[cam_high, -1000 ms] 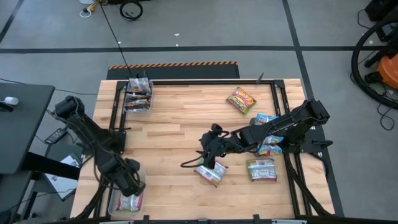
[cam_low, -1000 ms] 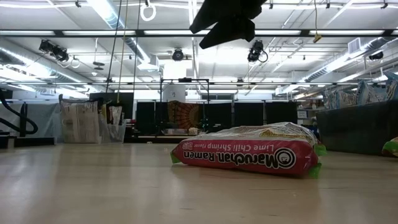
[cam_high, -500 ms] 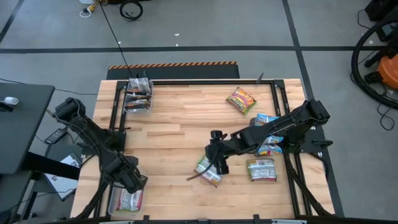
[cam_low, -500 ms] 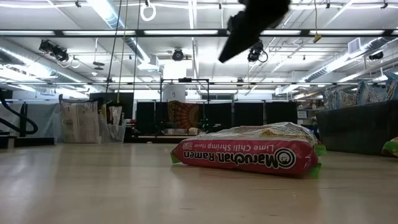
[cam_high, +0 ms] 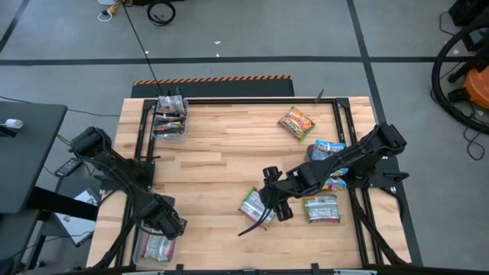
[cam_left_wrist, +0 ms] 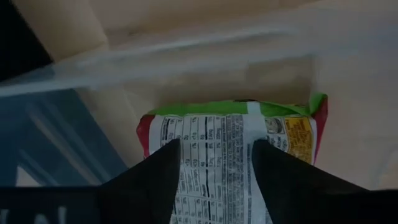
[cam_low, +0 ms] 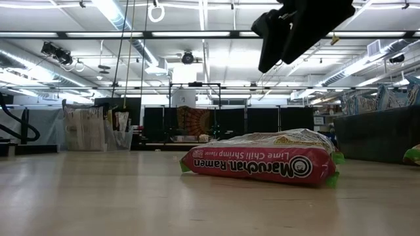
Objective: Sort Maruchan noodles
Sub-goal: Put the green noodle pack into the bottom transparent bin
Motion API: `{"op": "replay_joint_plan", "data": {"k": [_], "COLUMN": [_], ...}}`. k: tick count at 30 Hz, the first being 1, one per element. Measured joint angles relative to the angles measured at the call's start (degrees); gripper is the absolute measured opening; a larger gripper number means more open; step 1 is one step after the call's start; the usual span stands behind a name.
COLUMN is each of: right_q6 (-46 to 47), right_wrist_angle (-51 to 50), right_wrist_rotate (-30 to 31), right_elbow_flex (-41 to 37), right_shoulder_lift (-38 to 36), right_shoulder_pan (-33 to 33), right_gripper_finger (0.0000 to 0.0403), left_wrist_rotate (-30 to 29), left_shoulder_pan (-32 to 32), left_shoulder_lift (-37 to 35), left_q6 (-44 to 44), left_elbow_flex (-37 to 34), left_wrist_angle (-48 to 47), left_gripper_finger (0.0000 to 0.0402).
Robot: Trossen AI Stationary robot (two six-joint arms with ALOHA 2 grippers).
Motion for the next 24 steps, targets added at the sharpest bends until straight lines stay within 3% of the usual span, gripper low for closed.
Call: {"op": "replay_joint_plan", "data": {"k": [5, 12, 17, 24], "right_q6": [-2.02, -2.44, -2.13, -1.91], "right_wrist_angle": [-0.46, -1.34, -2.96, -3.50], "right_wrist_rotate": [0.04, 0.31, 0.35, 0.35], "right_elbow_flex": [0.00, 0.00, 0.00, 0.00], "right_shoulder_lift": [0.00, 0.00, -0.22, -0.52], "right_shoulder_pan": [0.00, -0.15, -0.15, -0.15], "right_gripper_finger": [0.0250, 0.0250, 0.0250, 0.0250], "left_wrist_rotate": [-0.11, 0.24, 0.06, -0.08], "left_shoulder_pan": [0.00, -0.22, -0.22, -1.50], "left_shoulder_lift": [0.16, 0.23, 0.14, -0.19], "left_q6": [0.66, 0.81, 2.68, 1.01], "left_elbow_flex": [-0.04, -0.13, 2.04, 11.35], "left_wrist_angle": [0.18, -3.00, -3.78, -4.84], "left_gripper_finger": [0.0150, 0.0013, 0.0005, 0.0023]}}
